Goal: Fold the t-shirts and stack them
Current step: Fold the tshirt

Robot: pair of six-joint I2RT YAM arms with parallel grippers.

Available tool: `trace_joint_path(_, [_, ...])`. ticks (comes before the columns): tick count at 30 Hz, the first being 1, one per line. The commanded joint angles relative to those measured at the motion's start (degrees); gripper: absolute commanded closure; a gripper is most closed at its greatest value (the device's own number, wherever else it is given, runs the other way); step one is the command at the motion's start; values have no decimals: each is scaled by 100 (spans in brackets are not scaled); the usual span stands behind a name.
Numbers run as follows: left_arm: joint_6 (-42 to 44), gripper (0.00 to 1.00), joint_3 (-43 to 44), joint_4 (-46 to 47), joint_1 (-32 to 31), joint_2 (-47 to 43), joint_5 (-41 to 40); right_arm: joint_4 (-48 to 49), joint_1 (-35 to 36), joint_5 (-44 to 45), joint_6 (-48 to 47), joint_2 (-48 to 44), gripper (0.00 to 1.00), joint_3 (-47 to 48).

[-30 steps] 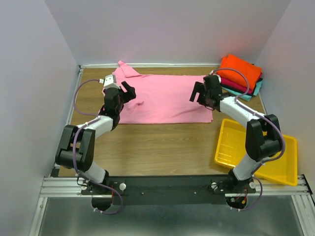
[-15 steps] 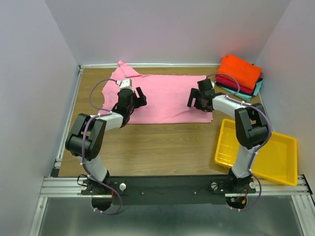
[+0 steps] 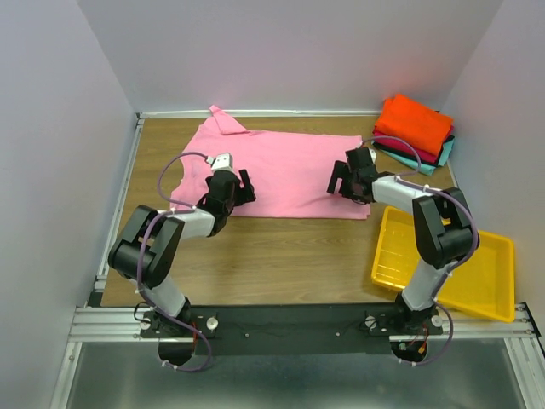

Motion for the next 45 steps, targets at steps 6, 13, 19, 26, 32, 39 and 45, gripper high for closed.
trace_joint_path(6, [-188, 14, 5, -493, -402, -203, -723, -400, 11, 70, 206, -309, 0, -614])
trace_joint_path(13, [-355, 14, -13, -995, -762, -291, -1048, -400, 19, 25, 249, -432, 0, -878])
trace_joint_path(19, [-513, 14, -31, -1302, -1008, -344, -1294, -408, 19, -44, 276, -537, 0, -1106])
trace_joint_path(26, [-654, 15, -22, -1540, -1202, -335, -1426, -408, 19, -62, 276, -748, 0, -1317])
trace_joint_path(32, [-856, 15, -101, -1567, -1281, -29, -1286, -400, 19, -133, 267, -889, 0, -1458])
trace_joint_path(39, [-988, 15, -215, -1637, -1422, -159, -1312, -400, 19, -168, 276, -994, 0, -1546])
trace_joint_path(45, [-1199, 15, -356, -1821, -1606, -291, -1373, -400, 19, -212, 276, -1073, 0, -1660])
